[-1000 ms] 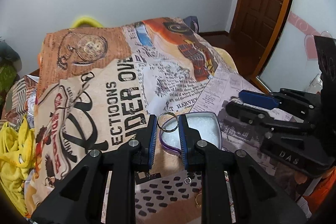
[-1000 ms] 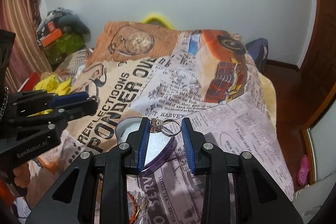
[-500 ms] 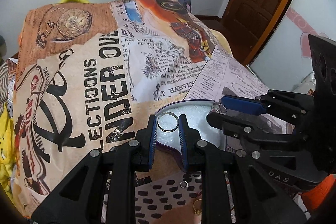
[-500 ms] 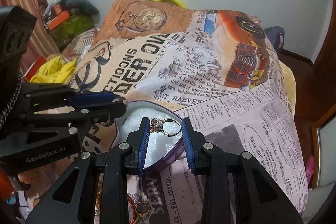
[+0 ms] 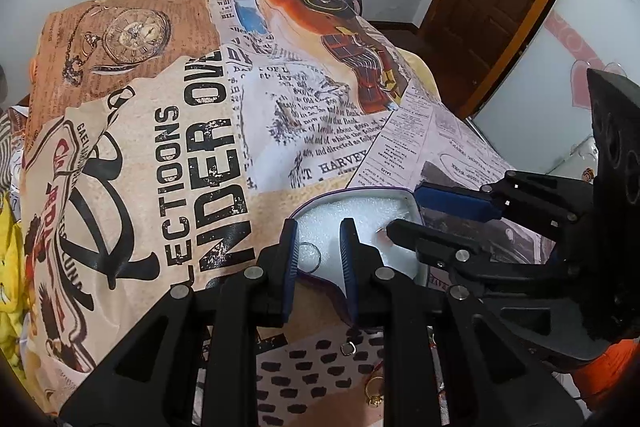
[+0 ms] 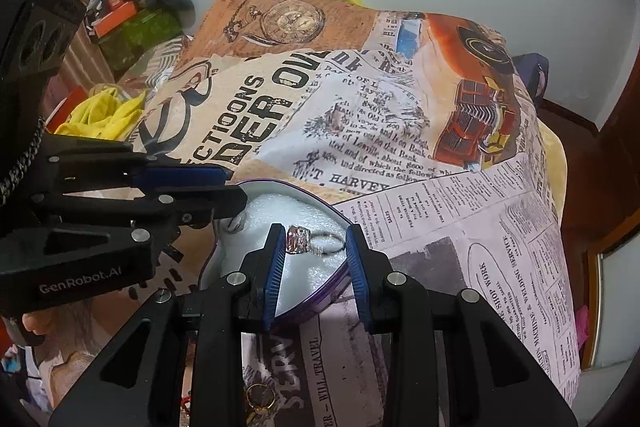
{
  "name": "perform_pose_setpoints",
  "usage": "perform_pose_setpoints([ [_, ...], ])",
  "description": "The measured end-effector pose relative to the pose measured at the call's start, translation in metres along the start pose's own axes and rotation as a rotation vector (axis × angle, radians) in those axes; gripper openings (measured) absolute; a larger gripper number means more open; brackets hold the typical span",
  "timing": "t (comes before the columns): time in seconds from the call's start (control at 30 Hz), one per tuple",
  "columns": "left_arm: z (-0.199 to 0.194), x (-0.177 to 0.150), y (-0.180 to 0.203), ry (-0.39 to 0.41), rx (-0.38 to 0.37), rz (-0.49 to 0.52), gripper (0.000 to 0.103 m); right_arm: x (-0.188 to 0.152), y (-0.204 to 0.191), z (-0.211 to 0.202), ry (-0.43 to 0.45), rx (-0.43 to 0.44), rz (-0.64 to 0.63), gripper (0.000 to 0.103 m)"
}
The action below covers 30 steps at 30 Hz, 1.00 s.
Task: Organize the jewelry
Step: 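Carry both rings over the heart tin and open both grippers to drop them, then withdraw both grippers from the tin back toward the remaining jewelry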
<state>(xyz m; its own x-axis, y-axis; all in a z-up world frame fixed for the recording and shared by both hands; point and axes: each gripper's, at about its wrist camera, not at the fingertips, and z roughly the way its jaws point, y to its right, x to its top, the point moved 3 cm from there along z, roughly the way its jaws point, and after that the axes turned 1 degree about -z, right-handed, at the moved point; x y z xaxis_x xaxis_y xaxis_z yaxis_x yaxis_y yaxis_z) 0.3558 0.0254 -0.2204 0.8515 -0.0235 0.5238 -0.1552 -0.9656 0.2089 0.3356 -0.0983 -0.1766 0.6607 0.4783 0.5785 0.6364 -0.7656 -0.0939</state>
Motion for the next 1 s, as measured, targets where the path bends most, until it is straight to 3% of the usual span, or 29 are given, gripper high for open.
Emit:
perform_pose_setpoints([
  [0.47, -0.048, -0.010, 0.008, 0.067, 0.063, 0.034, 0.020, -0.002, -0.009, -0.020, 0.001, -0.020, 0.010, 0.030],
  [0.73, -0.078, -0.027, 0.023, 0.096, 0.095, 0.071, 0.022, -0.005, -0.017, -0.059, 0.059, -0.047, 0.034, 0.031],
  [0.83, -0.093, -0.034, 0.027, 0.116, 0.100, 0.077, 0.032, -0.007, -0.021, -0.077, 0.094, -0.060, 0.038, 0.038],
  [1.0, -0.117, -0.046, 0.035, 0.146, 0.109, 0.079, 0.033, -0.012, -0.029, -0.106, 0.147, -0.057, 0.049, 0.042],
])
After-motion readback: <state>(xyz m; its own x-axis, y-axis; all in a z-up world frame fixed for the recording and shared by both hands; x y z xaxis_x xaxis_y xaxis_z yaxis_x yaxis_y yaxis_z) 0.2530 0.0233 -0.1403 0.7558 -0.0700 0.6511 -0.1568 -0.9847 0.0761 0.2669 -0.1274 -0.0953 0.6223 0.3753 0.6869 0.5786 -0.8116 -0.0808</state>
